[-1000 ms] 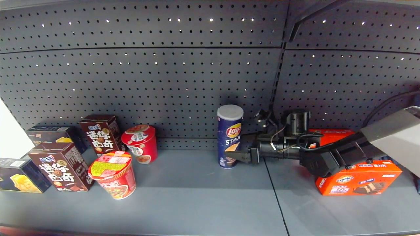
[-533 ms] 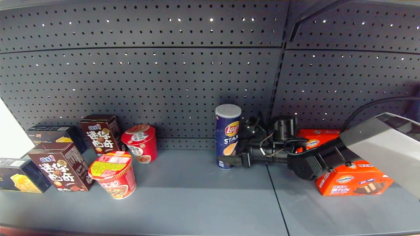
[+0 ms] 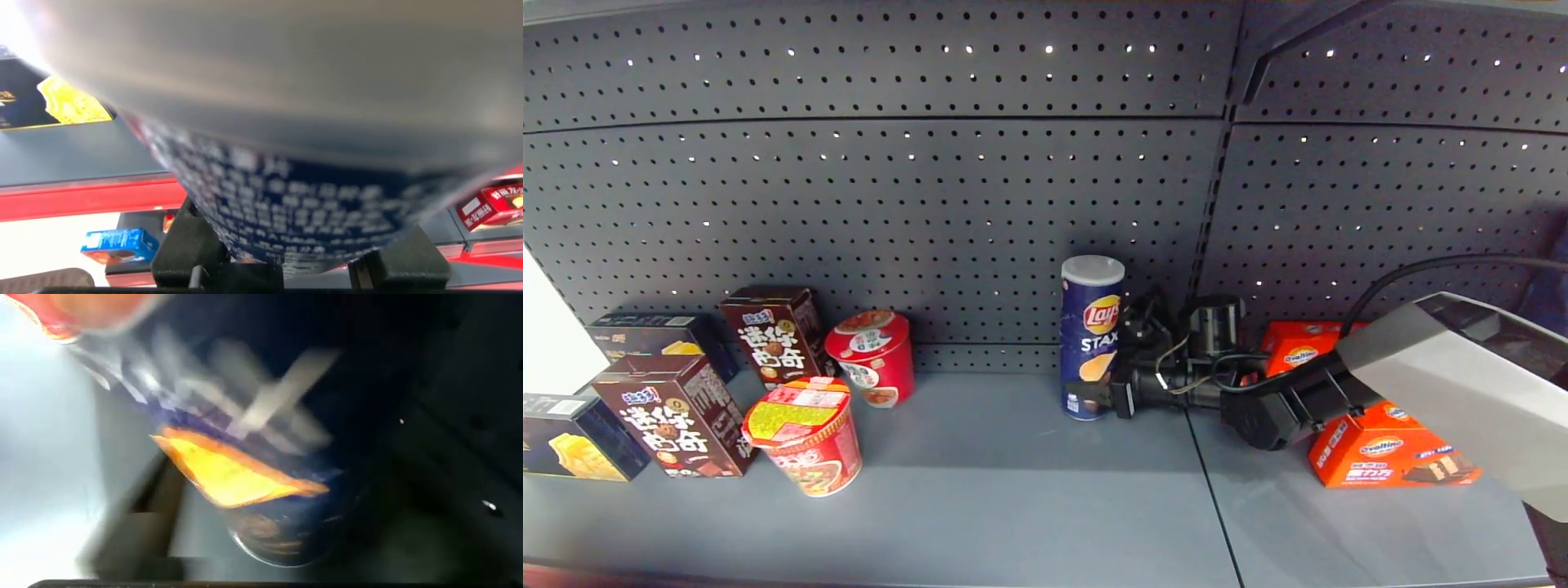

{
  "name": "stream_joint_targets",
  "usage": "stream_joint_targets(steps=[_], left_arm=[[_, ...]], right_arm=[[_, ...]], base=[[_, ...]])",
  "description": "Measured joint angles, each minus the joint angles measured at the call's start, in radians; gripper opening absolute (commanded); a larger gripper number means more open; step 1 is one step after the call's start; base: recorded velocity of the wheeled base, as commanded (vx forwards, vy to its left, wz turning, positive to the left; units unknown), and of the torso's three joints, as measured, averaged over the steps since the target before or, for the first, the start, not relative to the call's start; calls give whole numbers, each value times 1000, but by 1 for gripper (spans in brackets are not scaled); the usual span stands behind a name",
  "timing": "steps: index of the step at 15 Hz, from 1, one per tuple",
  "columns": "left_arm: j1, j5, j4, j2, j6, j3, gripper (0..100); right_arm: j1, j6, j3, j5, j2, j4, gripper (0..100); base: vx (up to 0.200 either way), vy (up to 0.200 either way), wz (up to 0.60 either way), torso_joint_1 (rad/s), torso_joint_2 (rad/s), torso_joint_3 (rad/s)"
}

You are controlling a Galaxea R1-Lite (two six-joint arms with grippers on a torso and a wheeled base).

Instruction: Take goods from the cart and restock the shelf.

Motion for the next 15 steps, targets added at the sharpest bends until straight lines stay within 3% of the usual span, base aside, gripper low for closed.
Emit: stream_joint_targets(steps=[3, 10, 15], left_arm=[[0, 1, 0, -3, 0, 5, 0], [3, 1, 1, -47, 1, -1, 0], [6, 42, 2, -68, 6, -15, 0]], right_arm=[[15, 0, 33, -74, -37, 8, 0], [116, 1, 262, -286, -276, 0, 0], [184, 18, 459, -461, -421, -160, 0]], base=[[0, 0, 0, 0, 0, 0], [0, 0, 0, 0, 0, 0], [0, 0, 0, 0, 0, 0]])
